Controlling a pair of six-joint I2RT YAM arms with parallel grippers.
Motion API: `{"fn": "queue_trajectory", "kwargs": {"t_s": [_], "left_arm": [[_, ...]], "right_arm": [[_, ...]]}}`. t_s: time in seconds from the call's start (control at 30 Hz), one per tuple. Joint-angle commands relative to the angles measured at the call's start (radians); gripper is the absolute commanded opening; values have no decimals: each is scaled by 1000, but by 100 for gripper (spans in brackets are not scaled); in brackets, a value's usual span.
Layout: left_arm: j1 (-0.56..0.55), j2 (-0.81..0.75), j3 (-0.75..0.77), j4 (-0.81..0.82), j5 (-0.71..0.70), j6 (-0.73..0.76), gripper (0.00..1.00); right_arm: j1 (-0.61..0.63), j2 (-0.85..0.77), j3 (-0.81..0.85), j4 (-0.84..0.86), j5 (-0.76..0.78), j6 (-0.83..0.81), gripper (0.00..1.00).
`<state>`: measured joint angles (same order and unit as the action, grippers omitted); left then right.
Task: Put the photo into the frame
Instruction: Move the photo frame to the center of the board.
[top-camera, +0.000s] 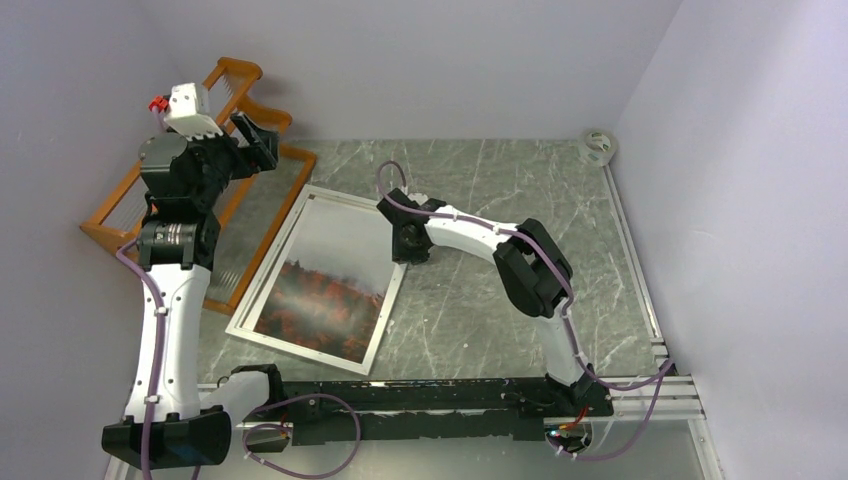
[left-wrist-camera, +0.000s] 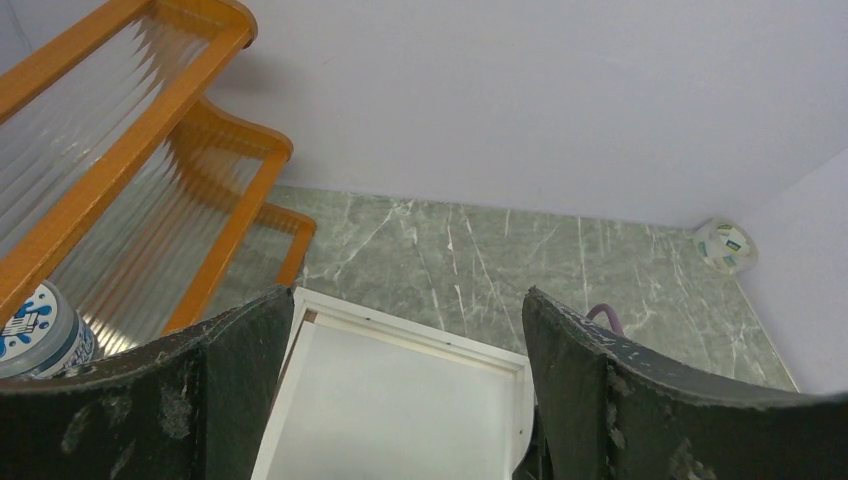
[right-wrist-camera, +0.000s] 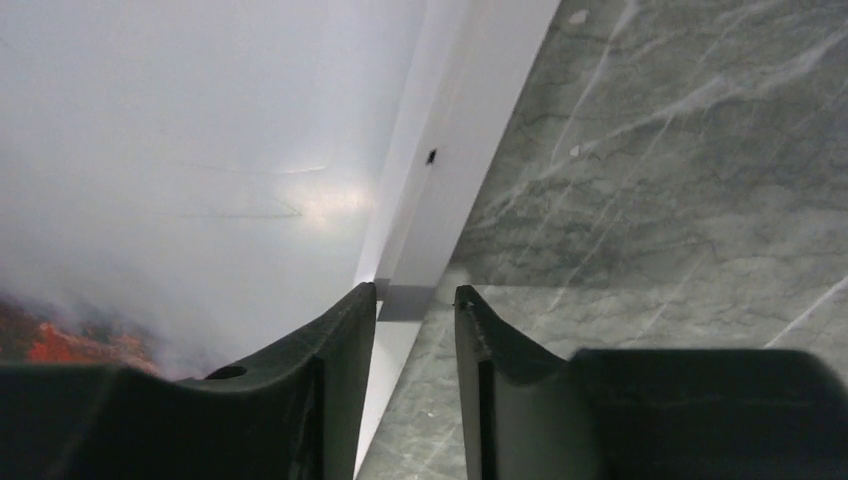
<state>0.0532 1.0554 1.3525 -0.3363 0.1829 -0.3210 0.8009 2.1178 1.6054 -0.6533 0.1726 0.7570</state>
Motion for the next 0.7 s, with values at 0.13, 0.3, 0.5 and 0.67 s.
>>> {"fn": "queue_trajectory", "kwargs": {"t_s": [0.13, 0.3, 0.5, 0.67], "left_arm": [[-26, -20, -7, -8, -51, 57, 90], [-39, -21, -7, -16, -64, 70, 91], [-48, -25, -13, -20, -76, 78, 91], [-47, -25, -16, -19, -77, 76, 91]], "right_arm": [[-26, 47, 92, -48, -30, 86, 28], [-46, 48, 89, -53, -76, 131, 24], [-57, -23, 58, -32, -66, 144, 8], [-69, -102, 53, -7, -77, 96, 4]]}}
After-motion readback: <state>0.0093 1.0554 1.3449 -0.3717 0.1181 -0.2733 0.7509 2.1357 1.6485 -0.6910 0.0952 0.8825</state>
